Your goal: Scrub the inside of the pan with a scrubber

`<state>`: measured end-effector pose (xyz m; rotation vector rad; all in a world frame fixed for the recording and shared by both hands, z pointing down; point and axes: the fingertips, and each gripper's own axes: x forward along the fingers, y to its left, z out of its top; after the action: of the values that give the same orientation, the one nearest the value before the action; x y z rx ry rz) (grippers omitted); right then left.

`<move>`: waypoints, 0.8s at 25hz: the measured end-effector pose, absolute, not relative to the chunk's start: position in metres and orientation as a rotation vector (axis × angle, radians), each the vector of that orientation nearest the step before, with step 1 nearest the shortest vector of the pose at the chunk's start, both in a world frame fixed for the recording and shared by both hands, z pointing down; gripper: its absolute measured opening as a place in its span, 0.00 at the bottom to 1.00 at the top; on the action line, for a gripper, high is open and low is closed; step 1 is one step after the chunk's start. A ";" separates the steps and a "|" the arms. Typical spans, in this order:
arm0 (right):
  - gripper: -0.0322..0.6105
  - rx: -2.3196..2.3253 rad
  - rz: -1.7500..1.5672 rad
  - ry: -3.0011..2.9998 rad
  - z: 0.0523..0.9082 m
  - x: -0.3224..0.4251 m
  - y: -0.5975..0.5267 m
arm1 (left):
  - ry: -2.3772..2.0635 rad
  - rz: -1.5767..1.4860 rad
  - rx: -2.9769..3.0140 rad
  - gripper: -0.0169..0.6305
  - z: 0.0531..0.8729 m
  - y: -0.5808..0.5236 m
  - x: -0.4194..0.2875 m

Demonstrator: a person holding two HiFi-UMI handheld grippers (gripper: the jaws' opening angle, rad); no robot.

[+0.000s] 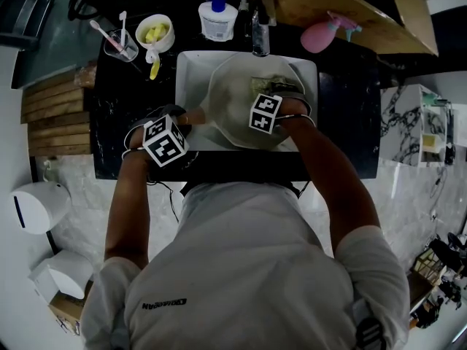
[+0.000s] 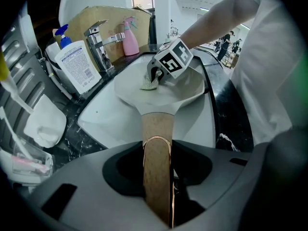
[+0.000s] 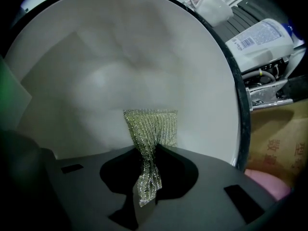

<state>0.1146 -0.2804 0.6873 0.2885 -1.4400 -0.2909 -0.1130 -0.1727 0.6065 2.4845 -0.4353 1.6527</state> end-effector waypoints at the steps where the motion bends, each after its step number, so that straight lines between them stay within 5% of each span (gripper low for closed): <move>1: 0.18 0.286 -0.275 -1.438 0.688 0.117 -0.278 | -0.435 1.653 2.486 0.28 0.606 -0.173 -0.113; 20: 0.18 0.159 0.151 -1.463 0.684 0.125 -0.207 | -0.449 1.659 2.497 0.28 0.606 -0.172 -0.113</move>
<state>0.1252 -0.2073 0.6839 0.1591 -1.4632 0.1515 -0.1131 -0.1721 0.6061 2.4971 -0.4494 1.6587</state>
